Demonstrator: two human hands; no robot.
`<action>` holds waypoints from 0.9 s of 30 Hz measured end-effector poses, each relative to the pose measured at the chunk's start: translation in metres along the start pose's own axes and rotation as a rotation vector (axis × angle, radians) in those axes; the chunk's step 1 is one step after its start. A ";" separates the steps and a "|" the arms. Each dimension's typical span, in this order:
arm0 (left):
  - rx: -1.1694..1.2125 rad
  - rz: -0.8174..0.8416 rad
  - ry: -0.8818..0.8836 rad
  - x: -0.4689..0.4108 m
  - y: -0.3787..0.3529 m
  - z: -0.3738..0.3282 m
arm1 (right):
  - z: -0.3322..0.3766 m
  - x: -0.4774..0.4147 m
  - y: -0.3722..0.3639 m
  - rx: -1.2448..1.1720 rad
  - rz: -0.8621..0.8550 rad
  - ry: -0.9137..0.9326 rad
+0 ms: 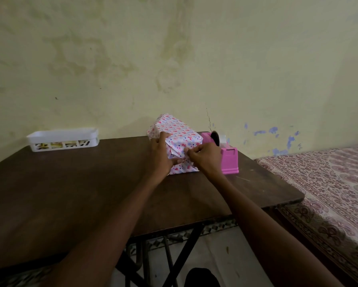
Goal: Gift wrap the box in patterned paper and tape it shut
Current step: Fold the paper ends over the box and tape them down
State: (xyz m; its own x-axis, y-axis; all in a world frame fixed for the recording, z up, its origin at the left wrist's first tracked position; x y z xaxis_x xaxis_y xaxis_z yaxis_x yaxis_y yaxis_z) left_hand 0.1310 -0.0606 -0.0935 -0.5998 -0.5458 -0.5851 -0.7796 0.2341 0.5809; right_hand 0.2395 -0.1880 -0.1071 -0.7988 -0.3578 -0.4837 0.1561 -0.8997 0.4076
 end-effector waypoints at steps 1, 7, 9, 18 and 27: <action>-0.017 -0.002 -0.002 0.002 0.001 0.001 | 0.000 0.000 0.000 0.017 -0.004 0.006; -0.029 0.000 -0.024 0.001 0.002 0.000 | 0.001 -0.003 -0.002 0.111 -0.013 0.022; -0.035 -0.014 -0.039 0.000 0.003 0.001 | 0.003 -0.005 -0.001 0.137 -0.019 0.039; -0.127 -0.032 -0.051 -0.006 0.001 0.011 | -0.037 -0.004 0.012 0.267 -0.004 -0.132; -0.140 -0.028 -0.038 -0.007 -0.002 0.012 | 0.001 -0.002 0.010 0.093 0.004 0.067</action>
State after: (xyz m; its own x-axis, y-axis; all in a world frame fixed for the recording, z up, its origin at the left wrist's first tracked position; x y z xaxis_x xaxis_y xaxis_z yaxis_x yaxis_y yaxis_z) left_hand 0.1346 -0.0477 -0.0972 -0.5863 -0.5190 -0.6220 -0.7654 0.1034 0.6352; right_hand 0.2423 -0.1957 -0.1012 -0.7574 -0.3796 -0.5313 0.1016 -0.8723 0.4784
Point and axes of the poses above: each hand's wrist, its own x-axis away from the middle knuckle, its own y-axis out of the back of the hand, z = x × y, the point moved 8 cm from there along -x, towards the middle knuckle, and after that the axes turned 1 degree about -z, right-handed, at the moved point
